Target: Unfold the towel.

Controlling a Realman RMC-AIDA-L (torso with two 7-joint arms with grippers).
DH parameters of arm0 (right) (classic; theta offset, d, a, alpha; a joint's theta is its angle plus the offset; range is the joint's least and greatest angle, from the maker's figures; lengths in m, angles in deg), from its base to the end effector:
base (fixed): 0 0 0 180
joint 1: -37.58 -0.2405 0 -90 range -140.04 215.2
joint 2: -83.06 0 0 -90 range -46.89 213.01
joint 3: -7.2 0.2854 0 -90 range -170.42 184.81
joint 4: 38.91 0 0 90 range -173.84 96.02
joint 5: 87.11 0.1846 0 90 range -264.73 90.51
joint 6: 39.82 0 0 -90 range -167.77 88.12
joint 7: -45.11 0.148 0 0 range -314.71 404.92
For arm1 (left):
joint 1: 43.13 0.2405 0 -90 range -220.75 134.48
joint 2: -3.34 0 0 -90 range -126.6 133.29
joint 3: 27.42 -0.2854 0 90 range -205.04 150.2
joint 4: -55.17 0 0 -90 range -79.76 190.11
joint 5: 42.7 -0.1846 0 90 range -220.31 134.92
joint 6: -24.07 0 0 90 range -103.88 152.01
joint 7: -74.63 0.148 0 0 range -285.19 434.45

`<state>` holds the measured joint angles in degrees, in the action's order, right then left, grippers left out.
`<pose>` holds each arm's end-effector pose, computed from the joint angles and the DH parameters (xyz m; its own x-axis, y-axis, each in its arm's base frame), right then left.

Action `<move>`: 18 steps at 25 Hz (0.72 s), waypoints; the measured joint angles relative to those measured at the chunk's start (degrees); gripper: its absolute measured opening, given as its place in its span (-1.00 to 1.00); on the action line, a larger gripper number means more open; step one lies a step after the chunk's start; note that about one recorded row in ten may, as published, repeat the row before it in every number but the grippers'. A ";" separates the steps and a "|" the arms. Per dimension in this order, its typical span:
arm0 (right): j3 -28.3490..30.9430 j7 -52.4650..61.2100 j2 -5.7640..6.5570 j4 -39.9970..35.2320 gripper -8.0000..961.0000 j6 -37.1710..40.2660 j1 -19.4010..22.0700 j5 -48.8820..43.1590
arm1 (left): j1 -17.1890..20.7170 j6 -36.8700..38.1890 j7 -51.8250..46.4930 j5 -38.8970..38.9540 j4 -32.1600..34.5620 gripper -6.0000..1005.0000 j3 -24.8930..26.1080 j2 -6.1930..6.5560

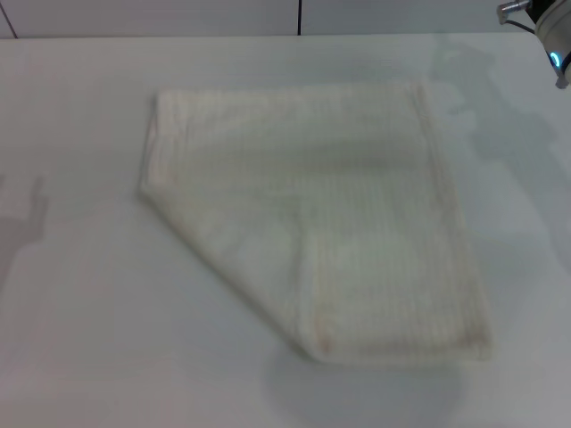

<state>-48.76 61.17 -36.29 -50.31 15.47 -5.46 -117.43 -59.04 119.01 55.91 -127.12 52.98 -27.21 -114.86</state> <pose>0.2378 0.4461 0.0134 0.7578 0.1758 -0.6283 -0.5739 -0.2787 -0.7701 -0.3515 0.2527 0.0315 0.6002 -0.2893 0.7457 0.7437 -0.1413 -0.6534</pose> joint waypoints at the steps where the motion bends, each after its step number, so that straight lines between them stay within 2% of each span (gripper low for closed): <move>1: 0.00 0.00 0.00 0.01 -0.99 0.00 0.00 0.00 | -0.20 -0.10 0.03 0.02 -0.01 -0.35 -0.01 0.01; 2: 0.01 -0.01 0.00 0.02 -0.99 0.00 0.00 0.00 | -0.24 -0.11 0.03 0.04 -0.01 -0.34 -0.02 0.01; 5: 0.03 -0.02 0.00 0.04 -0.99 0.00 -0.07 0.00 | -0.34 -0.14 0.03 0.07 -0.01 0.01 0.02 0.01; 10: 0.06 -0.05 0.00 0.06 -0.98 -0.02 -0.13 0.00 | -0.44 -0.29 0.03 0.14 -0.01 0.31 0.16 0.06; 18: 0.06 -0.07 0.00 0.24 -0.98 -0.06 0.02 0.00 | -0.52 -1.04 0.02 0.07 -0.01 0.30 0.00 -0.08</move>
<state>-48.70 61.10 -36.29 -50.07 15.41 -5.44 -117.43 -59.56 117.97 55.93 -127.05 52.98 -27.22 -114.95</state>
